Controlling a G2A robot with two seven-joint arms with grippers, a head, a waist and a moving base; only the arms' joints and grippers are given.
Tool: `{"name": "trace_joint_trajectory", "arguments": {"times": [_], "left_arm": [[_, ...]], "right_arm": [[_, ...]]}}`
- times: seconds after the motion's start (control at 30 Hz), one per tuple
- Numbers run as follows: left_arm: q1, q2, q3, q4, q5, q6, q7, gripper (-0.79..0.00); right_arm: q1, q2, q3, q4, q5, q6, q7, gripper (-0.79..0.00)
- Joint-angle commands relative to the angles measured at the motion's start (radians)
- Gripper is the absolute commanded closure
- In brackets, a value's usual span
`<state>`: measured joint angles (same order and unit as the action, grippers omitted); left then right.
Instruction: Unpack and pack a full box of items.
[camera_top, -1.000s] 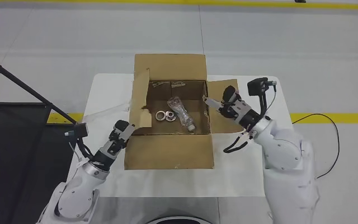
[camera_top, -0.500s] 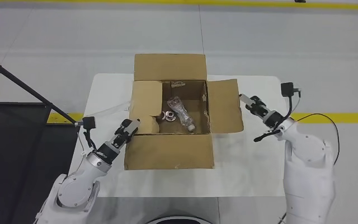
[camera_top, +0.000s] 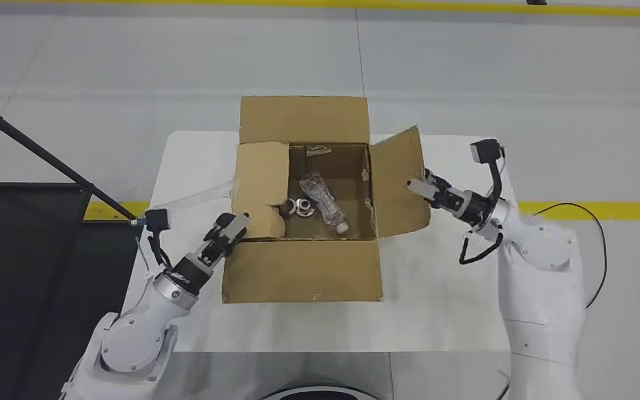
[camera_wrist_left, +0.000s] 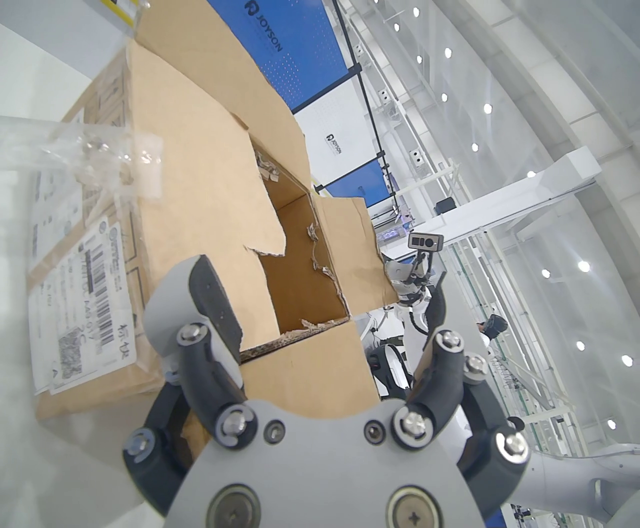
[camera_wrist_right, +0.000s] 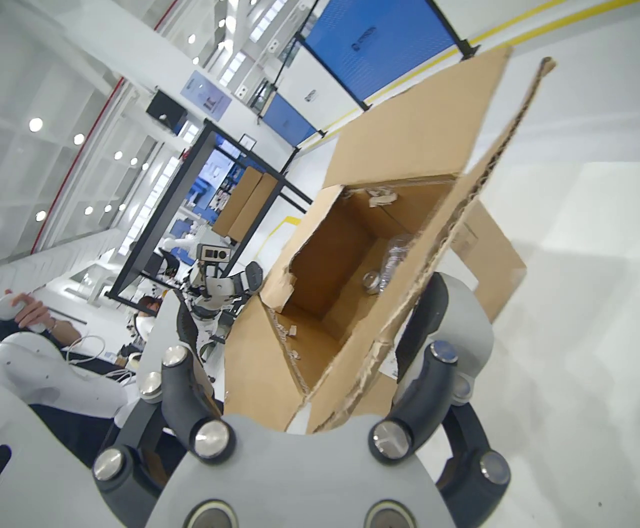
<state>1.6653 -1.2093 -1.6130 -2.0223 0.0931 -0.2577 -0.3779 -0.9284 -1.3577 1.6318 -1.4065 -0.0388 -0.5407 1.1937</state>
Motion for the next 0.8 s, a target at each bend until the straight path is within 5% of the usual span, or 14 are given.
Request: {"name": "trace_joint_trajectory", "arguments": {"times": [0.0, 0.23, 0.5, 0.77], "left_arm": [[0.016, 0.001, -0.016, -0.012, -0.013, -0.013, 0.001, -0.785], [0.105, 0.010, -0.147, -0.046, -0.114, -0.065, -0.036, -0.785], [0.220, 0.026, -0.296, 0.014, -0.270, -0.078, -0.262, -0.785], [0.223, 0.046, -0.270, 0.147, -0.444, 0.005, -0.604, -0.785]], "right_arm": [[0.014, 0.001, -0.028, -0.012, 0.011, -0.003, 0.007, -0.785], [0.073, -0.001, -0.157, -0.063, -0.028, 0.016, -0.038, -0.785], [0.154, -0.009, -0.313, -0.029, -0.109, 0.041, -0.090, -0.785], [0.197, -0.010, -0.392, 0.028, -0.132, 0.040, -0.136, -0.785]]}}
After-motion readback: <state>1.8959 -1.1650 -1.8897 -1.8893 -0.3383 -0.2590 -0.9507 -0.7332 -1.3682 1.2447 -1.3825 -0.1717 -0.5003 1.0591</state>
